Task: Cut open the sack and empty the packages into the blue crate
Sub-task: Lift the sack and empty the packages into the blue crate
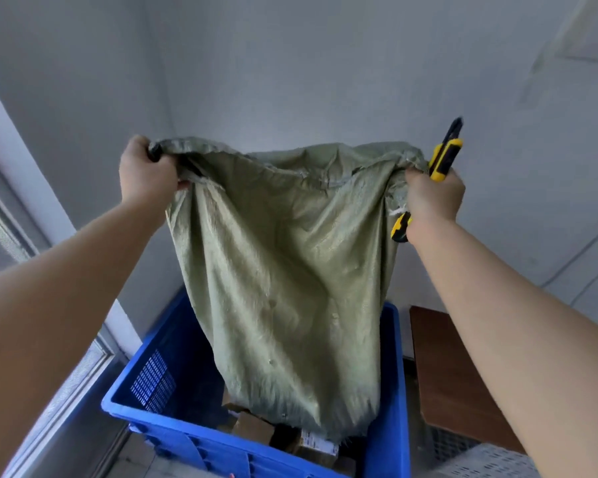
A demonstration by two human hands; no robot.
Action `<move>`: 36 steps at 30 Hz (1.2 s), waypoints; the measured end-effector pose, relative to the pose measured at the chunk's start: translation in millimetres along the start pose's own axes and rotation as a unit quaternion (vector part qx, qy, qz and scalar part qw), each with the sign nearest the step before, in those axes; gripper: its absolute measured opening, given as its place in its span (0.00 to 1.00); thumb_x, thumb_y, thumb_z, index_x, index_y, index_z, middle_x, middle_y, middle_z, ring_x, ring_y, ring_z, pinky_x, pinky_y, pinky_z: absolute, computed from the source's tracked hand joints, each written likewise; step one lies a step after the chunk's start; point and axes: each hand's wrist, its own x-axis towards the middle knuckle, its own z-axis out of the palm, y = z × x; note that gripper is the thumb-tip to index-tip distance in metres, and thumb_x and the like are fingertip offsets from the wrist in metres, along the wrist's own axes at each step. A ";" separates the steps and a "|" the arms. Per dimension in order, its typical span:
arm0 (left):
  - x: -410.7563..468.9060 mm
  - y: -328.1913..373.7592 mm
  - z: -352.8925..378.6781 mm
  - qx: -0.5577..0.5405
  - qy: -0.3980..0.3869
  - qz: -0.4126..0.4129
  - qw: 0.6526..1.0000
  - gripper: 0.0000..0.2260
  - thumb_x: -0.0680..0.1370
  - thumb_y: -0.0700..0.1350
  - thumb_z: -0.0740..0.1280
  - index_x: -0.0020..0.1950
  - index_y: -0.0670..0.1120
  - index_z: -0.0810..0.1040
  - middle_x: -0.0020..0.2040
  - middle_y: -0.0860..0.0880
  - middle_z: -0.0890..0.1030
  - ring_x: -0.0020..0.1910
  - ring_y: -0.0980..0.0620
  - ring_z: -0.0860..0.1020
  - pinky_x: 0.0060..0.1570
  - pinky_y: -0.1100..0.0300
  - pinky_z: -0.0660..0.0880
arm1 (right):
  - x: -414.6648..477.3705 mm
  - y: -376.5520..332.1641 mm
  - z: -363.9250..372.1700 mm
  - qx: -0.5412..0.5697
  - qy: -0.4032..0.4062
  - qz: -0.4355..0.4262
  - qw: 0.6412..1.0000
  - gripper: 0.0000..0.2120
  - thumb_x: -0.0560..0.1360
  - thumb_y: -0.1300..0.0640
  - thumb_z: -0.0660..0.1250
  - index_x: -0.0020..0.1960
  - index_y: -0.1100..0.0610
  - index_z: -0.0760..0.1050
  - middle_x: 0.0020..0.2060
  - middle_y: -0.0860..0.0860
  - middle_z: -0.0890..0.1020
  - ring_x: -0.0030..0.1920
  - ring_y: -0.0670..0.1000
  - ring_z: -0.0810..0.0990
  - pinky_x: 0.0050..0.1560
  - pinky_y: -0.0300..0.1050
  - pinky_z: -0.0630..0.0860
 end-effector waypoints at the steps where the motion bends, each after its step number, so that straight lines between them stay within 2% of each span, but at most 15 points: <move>1: 0.1 -13.2 -0.4 0.017 -0.008 -0.014 1.000 0.12 0.76 0.36 0.58 0.36 0.50 0.65 0.41 0.47 0.75 0.49 0.39 0.82 0.36 0.54 0.82 | -2.5 11.9 1.5 -0.020 -0.007 0.017 1.000 0.15 0.74 0.62 0.66 0.34 0.50 0.65 0.30 0.47 0.70 0.29 0.45 0.69 0.35 0.36 0.71; 3: -1.1 -37.8 -1.5 0.050 -0.024 -0.039 0.998 0.10 0.76 0.35 0.59 0.38 0.48 0.67 0.42 0.46 0.76 0.49 0.39 0.82 0.37 0.53 0.82 | -6.6 34.8 2.6 -0.059 -0.019 0.052 0.997 0.15 0.73 0.62 0.67 0.34 0.51 0.65 0.30 0.48 0.70 0.30 0.47 0.70 0.40 0.42 0.72; 6: -6.4 -61.9 -0.5 0.105 -0.049 -0.063 0.991 0.04 0.76 0.36 0.60 0.47 0.43 0.70 0.46 0.43 0.76 0.48 0.40 0.81 0.40 0.51 0.82 | -13.1 63.1 0.3 -0.100 -0.041 0.098 0.989 0.14 0.74 0.62 0.68 0.35 0.52 0.65 0.31 0.49 0.70 0.31 0.48 0.69 0.37 0.42 0.69; 9: -10.0 -79.7 -0.3 0.137 -0.084 -0.100 0.982 0.11 0.76 0.34 0.59 0.56 0.41 0.73 0.50 0.42 0.77 0.41 0.44 0.80 0.33 0.56 0.82 | -19.2 84.8 -0.6 -0.133 -0.061 0.136 0.980 0.12 0.74 0.63 0.67 0.36 0.55 0.66 0.30 0.51 0.69 0.31 0.50 0.68 0.32 0.41 0.66; 12: -8.2 -95.6 -1.2 0.199 -0.127 -0.164 0.958 0.14 0.76 0.34 0.56 0.58 0.38 0.77 0.43 0.41 0.81 0.35 0.45 0.81 0.32 0.53 0.82 | -23.8 98.0 1.6 -0.158 -0.069 0.168 0.971 0.05 0.74 0.64 0.67 0.44 0.59 0.71 0.32 0.53 0.71 0.36 0.52 0.71 0.36 0.43 0.69; 15: -6.8 -93.1 -2.3 0.226 -0.162 -0.227 0.933 0.15 0.76 0.34 0.53 0.55 0.39 0.77 0.38 0.40 0.82 0.33 0.44 0.82 0.40 0.47 0.81 | -21.9 97.7 5.1 -0.141 -0.067 0.206 0.966 0.08 0.73 0.67 0.68 0.51 0.61 0.73 0.36 0.56 0.73 0.42 0.54 0.73 0.46 0.49 0.74; 17: -5.2 -79.9 1.0 0.174 -0.180 -0.263 0.932 0.15 0.77 0.34 0.52 0.55 0.40 0.75 0.42 0.39 0.81 0.36 0.42 0.82 0.40 0.44 0.80 | -18.8 85.0 8.8 -0.101 -0.051 0.209 0.971 0.07 0.72 0.67 0.67 0.48 0.60 0.72 0.35 0.55 0.73 0.42 0.54 0.74 0.44 0.48 0.73; 19: -1.8 -56.3 7.1 0.047 -0.171 -0.279 0.944 0.13 0.78 0.33 0.51 0.51 0.40 0.74 0.39 0.39 0.78 0.33 0.42 0.79 0.32 0.46 0.80 | -14.5 64.7 13.3 -0.057 -0.027 0.184 0.981 0.06 0.72 0.66 0.67 0.42 0.58 0.71 0.34 0.54 0.73 0.40 0.54 0.75 0.37 0.41 0.72; 21: 5.2 -22.2 13.0 -0.074 -0.143 -0.244 0.956 0.13 0.80 0.34 0.51 0.45 0.44 0.74 0.38 0.41 0.76 0.30 0.45 0.79 0.24 0.51 0.80 | -11.4 32.6 19.2 0.000 -0.010 0.146 0.989 0.09 0.72 0.67 0.66 0.37 0.57 0.69 0.32 0.53 0.72 0.33 0.52 0.73 0.23 0.32 0.69; 22: 9.3 -2.9 14.7 -0.114 -0.131 -0.207 0.963 0.14 0.80 0.34 0.51 0.44 0.45 0.74 0.38 0.42 0.77 0.32 0.45 0.79 0.27 0.51 0.81 | -9.4 11.7 22.0 0.033 0.000 0.121 0.992 0.10 0.73 0.67 0.65 0.36 0.56 0.69 0.31 0.52 0.71 0.30 0.51 0.71 0.19 0.30 0.66; 24: 15.1 35.6 13.0 -0.185 -0.106 -0.134 0.968 0.17 0.79 0.33 0.51 0.45 0.48 0.76 0.39 0.45 0.81 0.38 0.46 0.82 0.38 0.48 0.83 | -3.9 -33.7 27.7 0.129 0.013 0.060 0.990 0.08 0.70 0.67 0.66 0.37 0.56 0.70 0.30 0.51 0.72 0.29 0.50 0.72 0.25 0.32 0.70; 27: 21.7 71.7 8.2 -0.244 -0.080 -0.072 0.964 0.18 0.78 0.34 0.51 0.48 0.50 0.78 0.47 0.47 0.85 0.45 0.50 0.85 0.44 0.49 0.82 | 4.1 -79.5 29.7 0.193 0.030 -0.032 0.980 0.08 0.67 0.66 0.67 0.36 0.55 0.71 0.29 0.50 0.71 0.33 0.51 0.72 0.35 0.41 0.71; 31: 13.3 48.3 14.0 -0.138 -0.067 -0.084 0.985 0.16 0.78 0.35 0.53 0.51 0.49 0.77 0.45 0.49 0.82 0.41 0.52 0.82 0.45 0.52 0.82 | -7.4 -62.0 36.1 0.084 0.017 -0.020 0.996 0.11 0.69 0.66 0.66 0.34 0.55 0.68 0.28 0.49 0.71 0.31 0.50 0.72 0.34 0.41 0.69; 34: -2.4 -3.6 14.8 0.026 -0.133 -0.155 0.979 0.13 0.78 0.35 0.55 0.54 0.45 0.77 0.46 0.44 0.80 0.39 0.51 0.78 0.42 0.51 0.79 | -18.1 4.3 34.6 -0.061 -0.056 0.144 0.986 0.10 0.70 0.67 0.67 0.35 0.57 0.69 0.32 0.54 0.72 0.35 0.55 0.76 0.43 0.51 0.77; 36: -7.5 -24.7 12.0 0.089 -0.173 -0.189 0.963 0.11 0.78 0.34 0.56 0.54 0.42 0.76 0.46 0.42 0.77 0.39 0.49 0.76 0.37 0.52 0.79 | -25.6 30.1 29.4 -0.110 -0.105 0.206 0.967 0.08 0.70 0.67 0.69 0.38 0.59 0.70 0.34 0.56 0.73 0.33 0.55 0.74 0.41 0.51 0.77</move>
